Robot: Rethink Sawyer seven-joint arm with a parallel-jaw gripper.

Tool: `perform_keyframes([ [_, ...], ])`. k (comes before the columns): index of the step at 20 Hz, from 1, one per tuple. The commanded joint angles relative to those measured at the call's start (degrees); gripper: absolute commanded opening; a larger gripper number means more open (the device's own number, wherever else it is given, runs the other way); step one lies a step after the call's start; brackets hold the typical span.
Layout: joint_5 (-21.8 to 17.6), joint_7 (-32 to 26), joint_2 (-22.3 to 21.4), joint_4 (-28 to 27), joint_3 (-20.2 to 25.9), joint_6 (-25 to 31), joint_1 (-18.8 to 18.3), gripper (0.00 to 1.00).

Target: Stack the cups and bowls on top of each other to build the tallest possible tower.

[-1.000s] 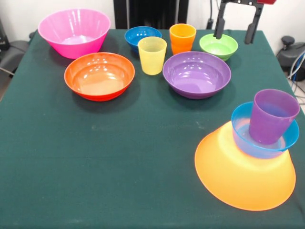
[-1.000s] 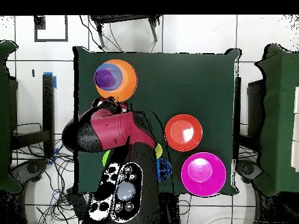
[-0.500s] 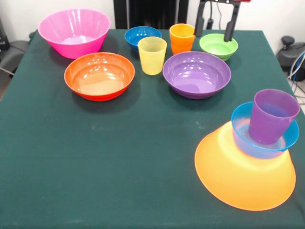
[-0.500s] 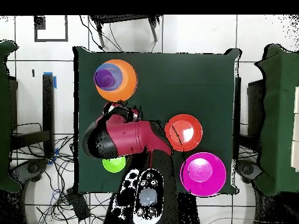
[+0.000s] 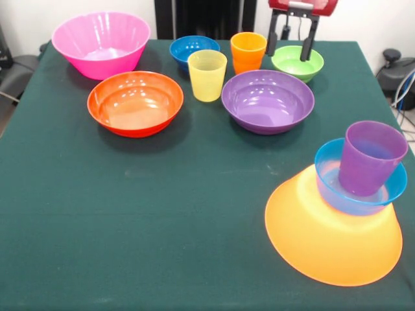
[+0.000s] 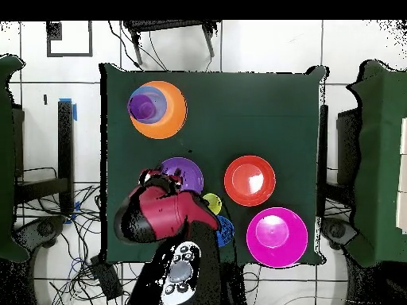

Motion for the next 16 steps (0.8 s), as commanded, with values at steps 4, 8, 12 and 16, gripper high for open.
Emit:
perform_keyframes([
  [4, 1.5, 9.8, 7.1, 11.0, -0.1, -5.6, 4.2, 1.00],
  [8, 3.0, 10.3, 5.9, 14.1, -1.9, -5.4, 6.2, 1.00],
  [12, 3.8, 10.2, 5.1, 16.4, -1.5, -5.4, 6.1, 1.00],
  [16, 6.0, 11.7, 6.8, 16.8, 0.2, -7.3, 7.5, 1.00],
])
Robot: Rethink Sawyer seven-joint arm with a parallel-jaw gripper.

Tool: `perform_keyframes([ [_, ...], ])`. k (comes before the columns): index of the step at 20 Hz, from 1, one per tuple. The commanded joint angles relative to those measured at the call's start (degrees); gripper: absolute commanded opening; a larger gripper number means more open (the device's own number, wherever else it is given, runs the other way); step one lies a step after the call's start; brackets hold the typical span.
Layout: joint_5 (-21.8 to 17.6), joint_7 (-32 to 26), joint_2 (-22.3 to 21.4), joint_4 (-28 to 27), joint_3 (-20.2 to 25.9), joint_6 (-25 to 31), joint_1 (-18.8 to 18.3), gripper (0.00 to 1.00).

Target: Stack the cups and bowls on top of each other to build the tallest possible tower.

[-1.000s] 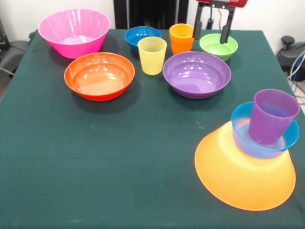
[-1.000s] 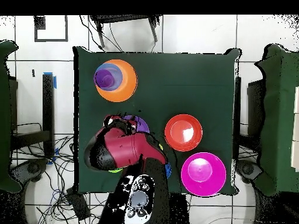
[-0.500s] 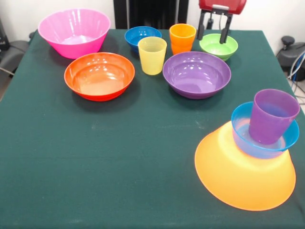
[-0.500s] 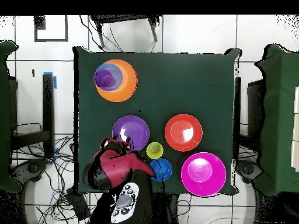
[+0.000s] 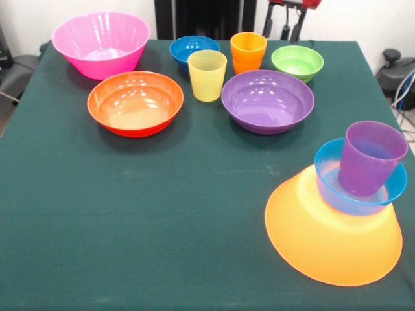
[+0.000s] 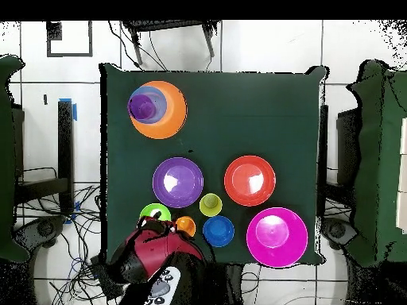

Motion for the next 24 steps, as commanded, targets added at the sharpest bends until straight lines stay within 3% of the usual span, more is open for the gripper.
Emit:
perform_keyframes([
  [1, 5.0, 11.9, 3.7, 4.5, 4.1, -3.4, 1.9, 1.00],
  [5, 7.9, 12.5, 4.5, 3.8, 6.6, -3.9, 3.2, 1.00],
  [12, 12.8, 13.0, 10.8, 0.0, 6.6, -9.2, 6.3, 1.00],
  [16, 16.3, 12.6, 11.2, -0.9, 6.1, -9.2, 8.4, 1.00],
  [24, 18.7, 9.9, 16.0, -4.9, 5.6, -13.6, 8.9, 1.00],
])
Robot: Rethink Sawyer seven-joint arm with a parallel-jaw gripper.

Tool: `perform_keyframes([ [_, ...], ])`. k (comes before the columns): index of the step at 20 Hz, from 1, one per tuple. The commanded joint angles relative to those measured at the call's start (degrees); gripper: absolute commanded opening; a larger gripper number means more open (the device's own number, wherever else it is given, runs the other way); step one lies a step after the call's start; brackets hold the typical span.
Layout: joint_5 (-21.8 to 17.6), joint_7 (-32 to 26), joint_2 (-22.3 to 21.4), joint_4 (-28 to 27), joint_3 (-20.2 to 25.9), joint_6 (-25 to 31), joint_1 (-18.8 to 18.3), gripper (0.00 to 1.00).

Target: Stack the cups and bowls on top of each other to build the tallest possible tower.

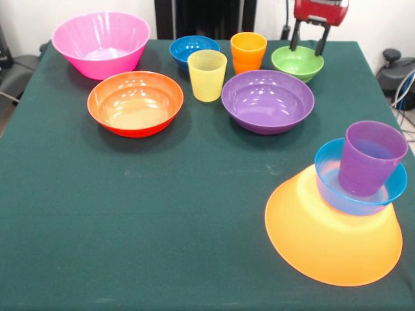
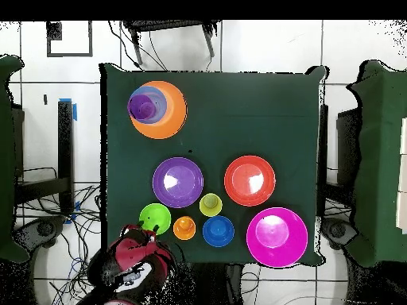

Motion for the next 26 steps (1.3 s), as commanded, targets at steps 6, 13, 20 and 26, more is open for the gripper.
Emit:
perform_keyframes([
  [6, 4.7, 9.9, 5.2, -6.1, 7.2, -4.3, -0.7, 1.00],
  [13, 4.1, 8.8, 4.2, -6.6, 9.4, -2.9, -1.7, 1.00],
  [20, 5.7, 6.2, 2.2, -7.8, 5.1, 2.9, 1.5, 1.00],
  [26, 4.0, 4.8, 0.7, -7.5, 5.5, 4.6, 0.1, 1.00],
])
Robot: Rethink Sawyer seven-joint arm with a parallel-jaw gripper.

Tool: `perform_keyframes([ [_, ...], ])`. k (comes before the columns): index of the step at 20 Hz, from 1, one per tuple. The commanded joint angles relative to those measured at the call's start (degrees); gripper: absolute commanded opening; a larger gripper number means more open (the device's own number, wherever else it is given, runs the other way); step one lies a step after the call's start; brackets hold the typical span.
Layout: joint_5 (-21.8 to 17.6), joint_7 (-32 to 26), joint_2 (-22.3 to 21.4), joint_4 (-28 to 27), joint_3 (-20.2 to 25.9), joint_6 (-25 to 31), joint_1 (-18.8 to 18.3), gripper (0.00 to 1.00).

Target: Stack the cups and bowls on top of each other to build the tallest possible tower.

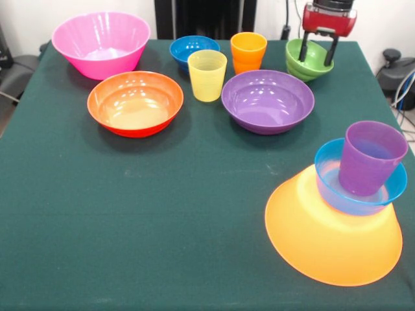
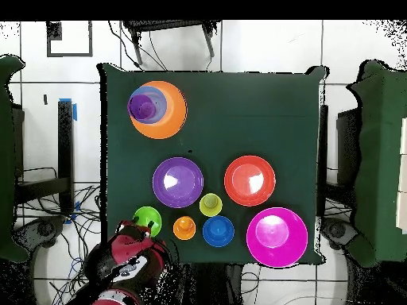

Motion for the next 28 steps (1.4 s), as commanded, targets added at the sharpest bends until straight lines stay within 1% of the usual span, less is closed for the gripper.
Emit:
perform_keyframes([
  [1, 1.6, 4.6, -1.8, -5.3, 4.3, 6.6, -1.0, 1.00],
  [3, 1.0, 4.0, -2.3, -5.4, 4.7, 7.3, -1.8, 1.00],
  [8, 0.0, 2.7, -3.6, -5.3, 4.2, 9.3, -2.4, 1.00],
  [11, 0.3, 2.0, -3.6, -6.7, 1.9, 10.5, -0.9, 1.00],
  [14, 0.1, 1.9, -3.4, -7.7, 1.5, 11.0, -0.8, 1.00],
  [18, 0.3, 3.1, -2.0, -8.4, 2.6, 9.2, -1.3, 1.00],
  [26, 2.4, 6.7, 1.8, -8.8, 2.7, 4.7, 0.4, 1.00],
  [28, 3.5, 7.2, 2.5, -9.1, 1.5, 5.5, 1.7, 1.00],
])
